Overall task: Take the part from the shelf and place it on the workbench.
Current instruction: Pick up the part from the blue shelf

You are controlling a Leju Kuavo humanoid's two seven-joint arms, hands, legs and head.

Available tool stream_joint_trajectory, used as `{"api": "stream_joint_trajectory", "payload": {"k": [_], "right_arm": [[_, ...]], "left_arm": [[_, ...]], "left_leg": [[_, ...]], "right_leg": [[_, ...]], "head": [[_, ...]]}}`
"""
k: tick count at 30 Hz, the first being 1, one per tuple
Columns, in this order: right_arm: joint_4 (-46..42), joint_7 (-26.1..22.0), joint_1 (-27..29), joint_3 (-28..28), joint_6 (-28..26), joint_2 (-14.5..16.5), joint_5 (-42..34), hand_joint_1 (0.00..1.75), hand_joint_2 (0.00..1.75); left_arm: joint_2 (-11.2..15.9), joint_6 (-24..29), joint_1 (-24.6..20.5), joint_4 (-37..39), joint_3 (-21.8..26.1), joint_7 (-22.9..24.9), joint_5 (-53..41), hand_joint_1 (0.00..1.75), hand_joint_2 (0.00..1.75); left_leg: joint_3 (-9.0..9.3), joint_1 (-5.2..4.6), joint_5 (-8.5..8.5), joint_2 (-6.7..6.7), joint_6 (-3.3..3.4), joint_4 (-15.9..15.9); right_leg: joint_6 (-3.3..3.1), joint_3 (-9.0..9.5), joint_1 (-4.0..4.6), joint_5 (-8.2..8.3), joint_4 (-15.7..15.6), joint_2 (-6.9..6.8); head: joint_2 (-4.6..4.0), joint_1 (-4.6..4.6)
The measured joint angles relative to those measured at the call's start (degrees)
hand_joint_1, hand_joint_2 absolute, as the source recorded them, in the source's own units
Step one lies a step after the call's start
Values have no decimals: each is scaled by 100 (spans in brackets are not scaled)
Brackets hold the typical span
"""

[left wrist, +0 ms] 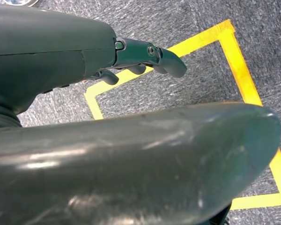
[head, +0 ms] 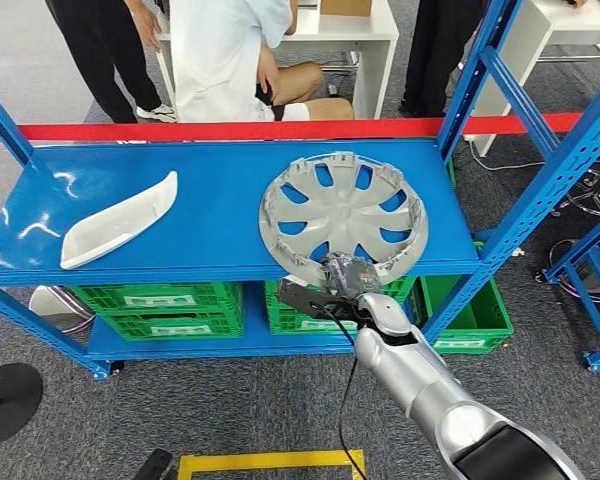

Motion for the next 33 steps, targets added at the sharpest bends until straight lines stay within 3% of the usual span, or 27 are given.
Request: {"api": "stream_joint_trajectory", "payload": {"k": [19,22,26,33], "right_arm": [[0,127,9,7,67,51,201,174,175],[0,129,12,7,69,52,203,151,175],[0,136,19,7,109,58,183,175,175],[2,125,78,7,209,62,139,175,175]], "left_arm": [[-27,-9,5,0,0,-1,-10,0,0],[-27,-9,5,0,0,-2,-10,0,0],[-25,-9,3,0,0,-2,-10,0,0],[-19,-9,3,0,0,-2,-8,0,0]], "left_leg": [[5,0,-1,0,0,-1],[5,0,-1,0,0,-1],[5,0,-1,0,0,-1],[4,0,-1,0,0,-1]], "right_leg": [[-4,4,0,-3,0,-2],[-4,4,0,-3,-1,-2],[-4,4,0,-3,0,-3],[-4,3,0,-3,0,-3]], "head": [[0,0],[0,1],[0,0],[0,0]]}}
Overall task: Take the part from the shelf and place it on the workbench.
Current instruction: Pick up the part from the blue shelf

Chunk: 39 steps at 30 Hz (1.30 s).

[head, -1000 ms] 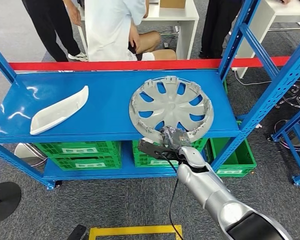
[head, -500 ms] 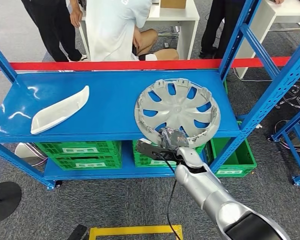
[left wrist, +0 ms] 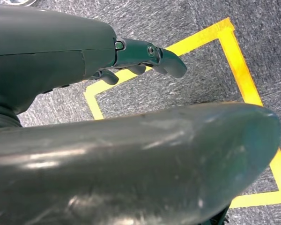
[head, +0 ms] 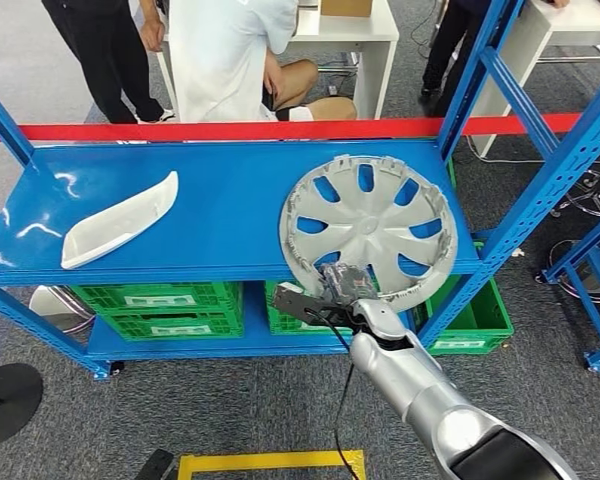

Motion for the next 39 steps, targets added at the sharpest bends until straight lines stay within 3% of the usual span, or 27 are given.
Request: {"api": "stream_joint_trajectory", "payload": {"k": [39], "right_arm": [[11,-8,109,0,63,3,-4,175,175]], "left_arm": [[40,0,1,0,0,0,9,0,0]], "left_leg": [[-2,0,0,0,0,-1]], "right_leg": [[-1,-1,0,-1,0,0]], "head": [[0,0]]}}
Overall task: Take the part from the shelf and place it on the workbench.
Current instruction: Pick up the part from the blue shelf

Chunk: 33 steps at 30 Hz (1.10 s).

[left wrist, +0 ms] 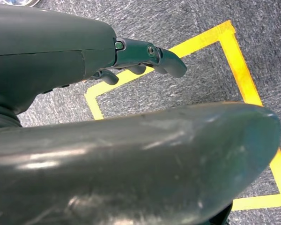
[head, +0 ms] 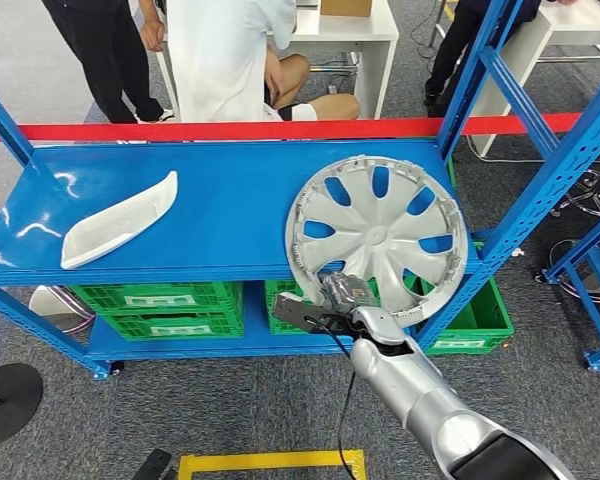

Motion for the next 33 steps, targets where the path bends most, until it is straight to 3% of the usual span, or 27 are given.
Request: {"api": "stream_joint_trajectory", "payload": {"k": [13,16,20,23,26,33], "right_arm": [[2,0,5,0,0,-1,1,175,175],[2,-17,5,0,-12,1,24,165,175],[-59,-393,-83,92,-673,7,549,158,175],[-279,-509,-459,224,-1149,29,757,157,175],[-466,-511,-730,310,-1255,39,829,157,175],[-612,-508,-767,422,-1318,45,856,157,175]], "left_arm": [[0,0,0,0,0,0,0,0,0],[0,0,0,0,0,0,0,0,0],[-2,-13,-1,0,0,0,-9,0,0],[-11,-17,-21,0,0,0,-18,0,0],[-24,-17,-27,0,0,0,-18,0,0],[-26,-17,-27,0,0,0,-18,0,0]], "left_leg": [[0,0,0,0,0,0],[-1,0,0,0,0,0],[-58,-4,29,0,-7,0],[-106,-4,58,7,-10,0],[-102,1,60,4,-8,0],[-106,0,65,2,-13,-1]], "right_leg": [[-1,-1,0,-1,0,0],[-1,0,0,-1,0,0],[2,-25,0,33,22,1],[-7,-105,-3,57,32,10],[-13,-113,0,45,32,-5],[-16,-94,2,51,39,-7]], "head": [[0,1],[-1,1],[0,2],[0,-1],[0,0],[0,-1]]}}
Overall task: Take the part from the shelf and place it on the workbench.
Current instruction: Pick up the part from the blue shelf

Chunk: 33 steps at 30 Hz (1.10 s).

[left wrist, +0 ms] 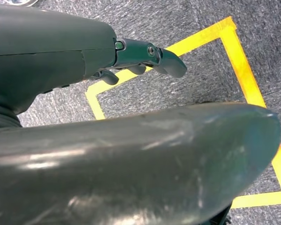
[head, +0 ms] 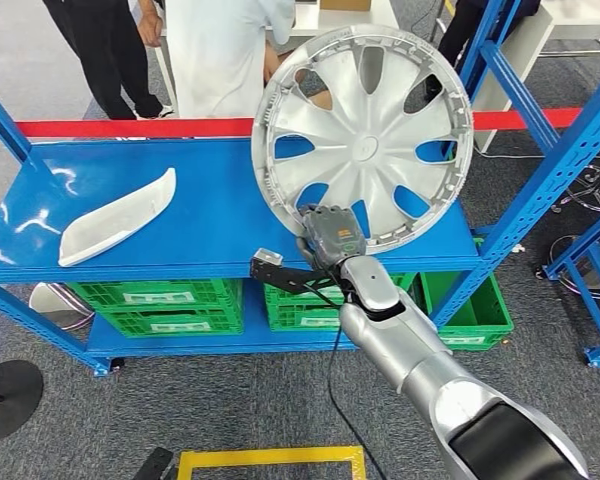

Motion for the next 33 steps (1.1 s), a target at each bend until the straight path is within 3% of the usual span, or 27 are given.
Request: {"api": "stream_joint_trajectory", "payload": {"k": [33], "right_arm": [[-795,-270,-24,157,-243,-4,-151,156,175]], "left_arm": [[-20,4,-13,0,0,-72,-42,0,0]], "left_leg": [[-2,0,0,0,0,0]], "right_leg": [[0,-5,0,-1,0,0]], "head": [[0,1]]}}
